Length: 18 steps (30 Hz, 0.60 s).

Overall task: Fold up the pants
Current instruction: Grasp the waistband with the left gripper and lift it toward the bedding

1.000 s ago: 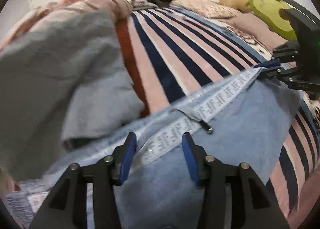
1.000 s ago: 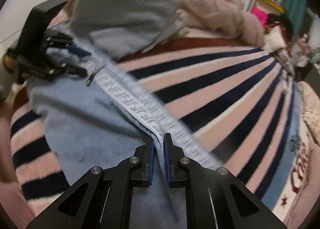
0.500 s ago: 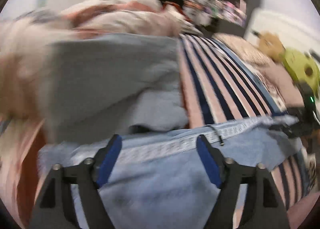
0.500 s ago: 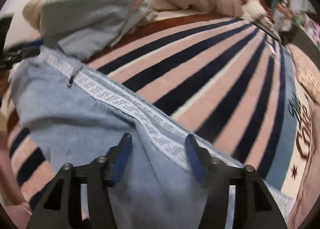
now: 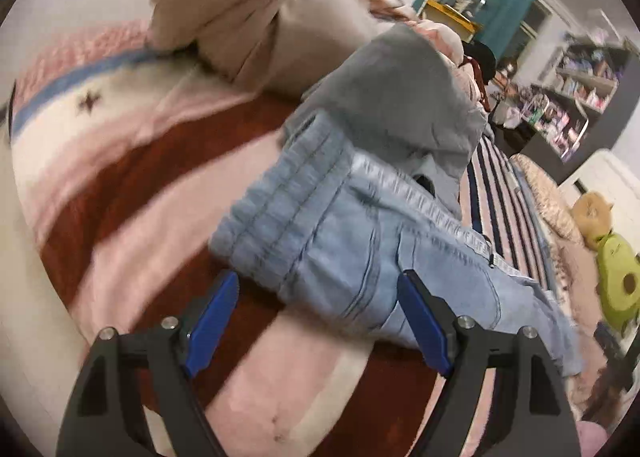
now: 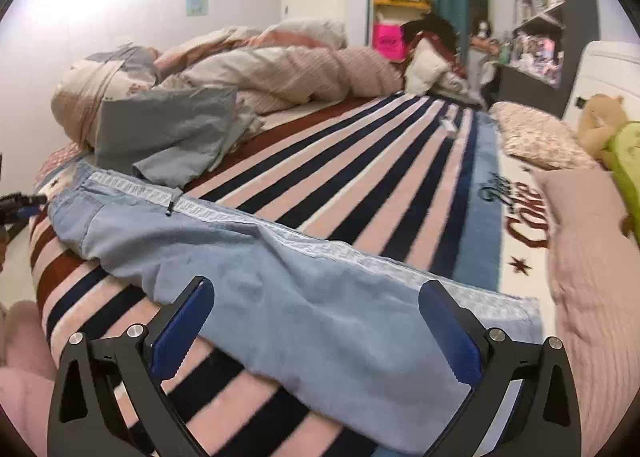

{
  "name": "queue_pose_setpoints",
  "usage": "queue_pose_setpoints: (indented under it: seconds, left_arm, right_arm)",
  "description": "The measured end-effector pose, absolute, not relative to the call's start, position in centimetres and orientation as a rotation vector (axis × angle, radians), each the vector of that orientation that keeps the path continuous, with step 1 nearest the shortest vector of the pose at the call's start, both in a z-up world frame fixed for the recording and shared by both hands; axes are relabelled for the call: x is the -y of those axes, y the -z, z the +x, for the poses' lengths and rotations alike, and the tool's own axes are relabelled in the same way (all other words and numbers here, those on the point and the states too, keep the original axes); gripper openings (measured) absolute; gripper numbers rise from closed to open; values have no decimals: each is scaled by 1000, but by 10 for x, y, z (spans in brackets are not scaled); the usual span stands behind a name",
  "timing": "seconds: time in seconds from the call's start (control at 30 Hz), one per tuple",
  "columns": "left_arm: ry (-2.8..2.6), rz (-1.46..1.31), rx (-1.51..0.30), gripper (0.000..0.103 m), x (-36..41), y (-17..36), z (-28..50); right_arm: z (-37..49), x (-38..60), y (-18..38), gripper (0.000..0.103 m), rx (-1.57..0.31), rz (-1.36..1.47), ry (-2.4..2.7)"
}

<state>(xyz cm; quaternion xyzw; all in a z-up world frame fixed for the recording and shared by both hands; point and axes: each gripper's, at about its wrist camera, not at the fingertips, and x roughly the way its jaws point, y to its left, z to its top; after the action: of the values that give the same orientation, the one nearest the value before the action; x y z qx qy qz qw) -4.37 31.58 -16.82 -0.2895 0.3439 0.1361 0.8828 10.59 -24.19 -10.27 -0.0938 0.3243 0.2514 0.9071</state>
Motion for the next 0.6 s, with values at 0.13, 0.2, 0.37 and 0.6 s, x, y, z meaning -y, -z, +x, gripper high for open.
queue_pose_setpoints:
  seconds: [0.13, 0.2, 0.37, 0.6]
  left_arm:
    - [-282, -726, -640, 78, -327, 187, -51]
    - [-277, -785, -616, 78, -333, 197, -48]
    - [-263, -848, -585, 78, -341, 208, -29]
    - [-283, -900, -536, 44, -350, 214, -16]
  right_arm:
    - [90, 253, 111, 102, -672, -112, -481]
    - [86, 254, 119, 102, -677, -118, -450]
    - [82, 264, 135, 102, -710, -72, -444]
    - [86, 271, 147, 102, -736, -7, -492]
